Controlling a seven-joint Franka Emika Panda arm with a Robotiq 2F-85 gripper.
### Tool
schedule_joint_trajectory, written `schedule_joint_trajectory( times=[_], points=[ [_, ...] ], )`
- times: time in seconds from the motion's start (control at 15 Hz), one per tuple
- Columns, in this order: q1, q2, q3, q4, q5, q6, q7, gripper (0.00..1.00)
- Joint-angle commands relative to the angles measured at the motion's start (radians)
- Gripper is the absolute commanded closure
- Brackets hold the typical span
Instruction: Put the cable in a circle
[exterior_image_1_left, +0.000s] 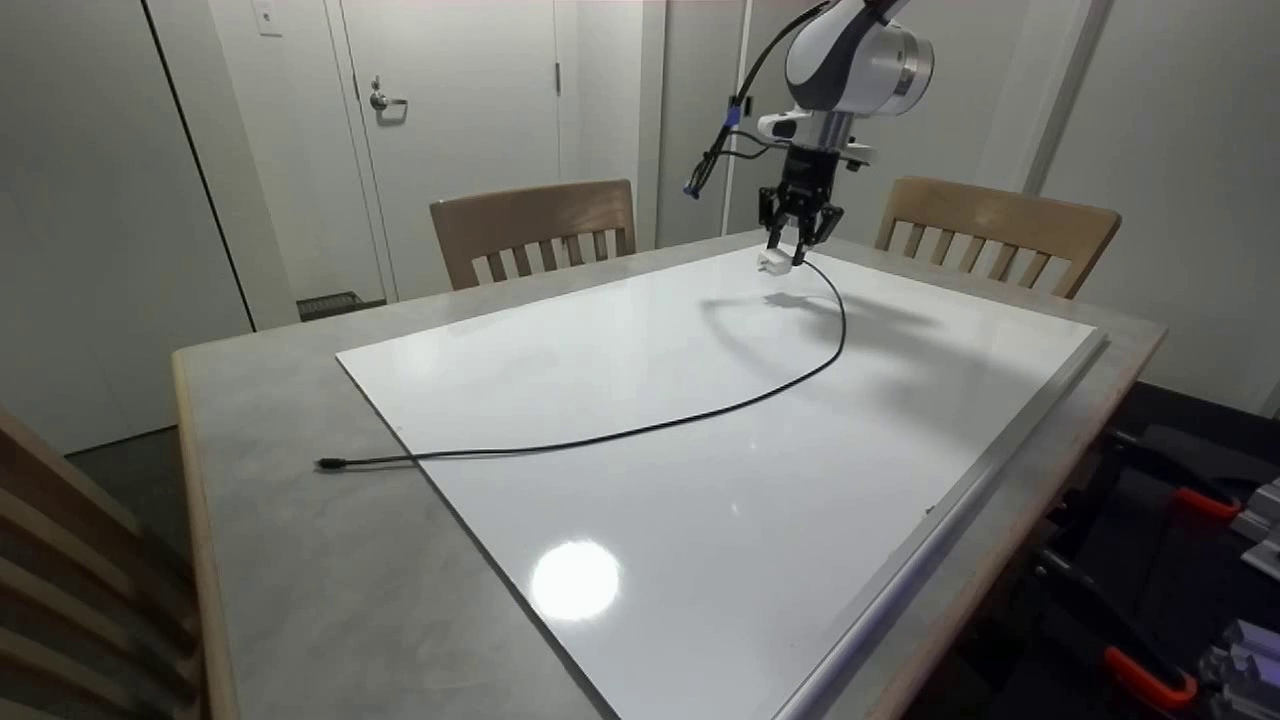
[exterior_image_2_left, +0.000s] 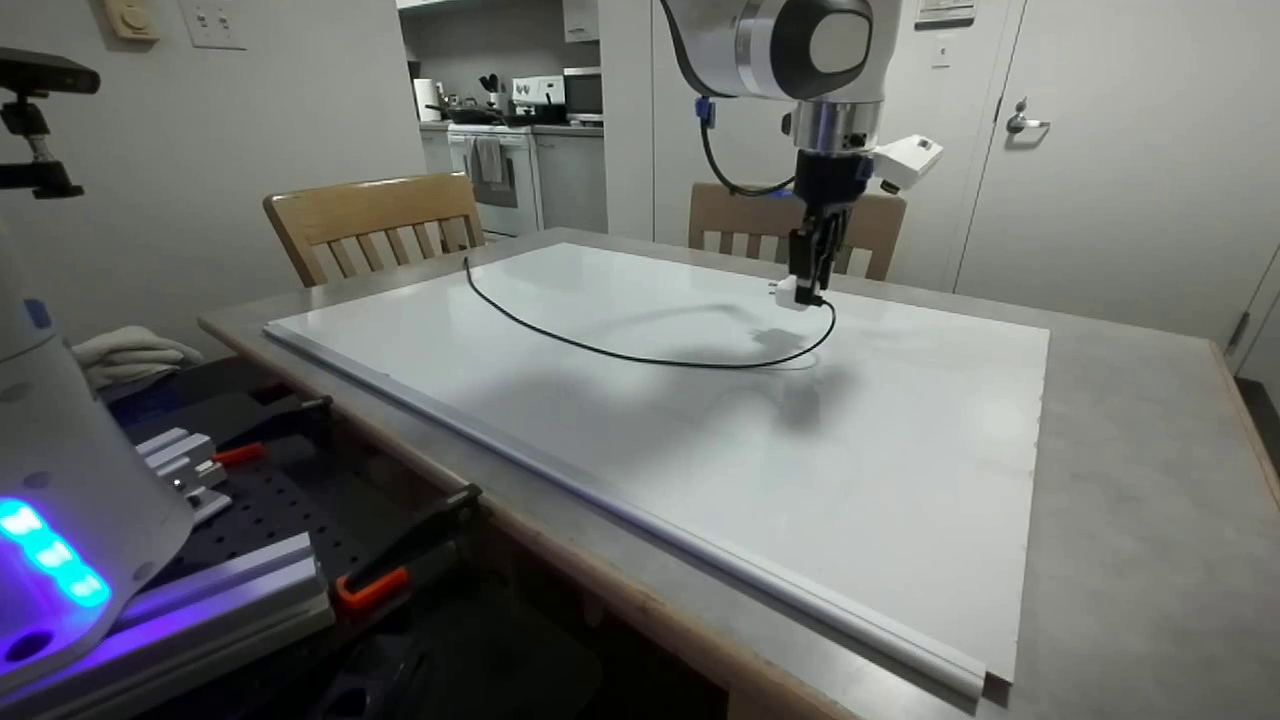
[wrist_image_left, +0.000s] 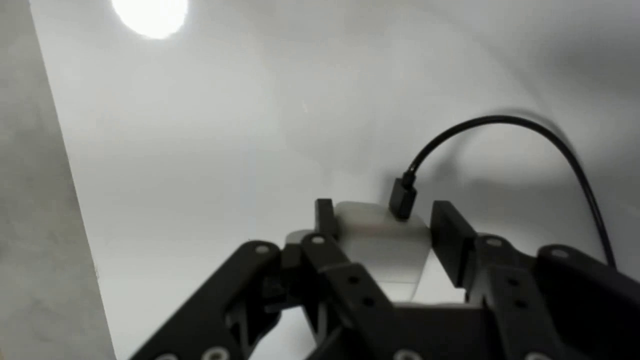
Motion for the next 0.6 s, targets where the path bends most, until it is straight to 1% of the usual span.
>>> schedule_joint_trajectory(
  times=[0.0, 0.27, 0.33, 0.53],
  points=[
    [0.012, 0.022, 0.004, 0.02, -0.021, 0.043, -0.161, 0.74],
    [0.032, 0.041, 0.019, 0.037, -0.022, 0.077, -0.327, 0.74],
    [0.042, 0.009, -0.005, 0.003, 0.009, 0.049, -0.262, 0.49],
    [0.05, 0.024, 0.001, 0.016, 0.008, 0.058, -0.307, 0.49]
  ],
)
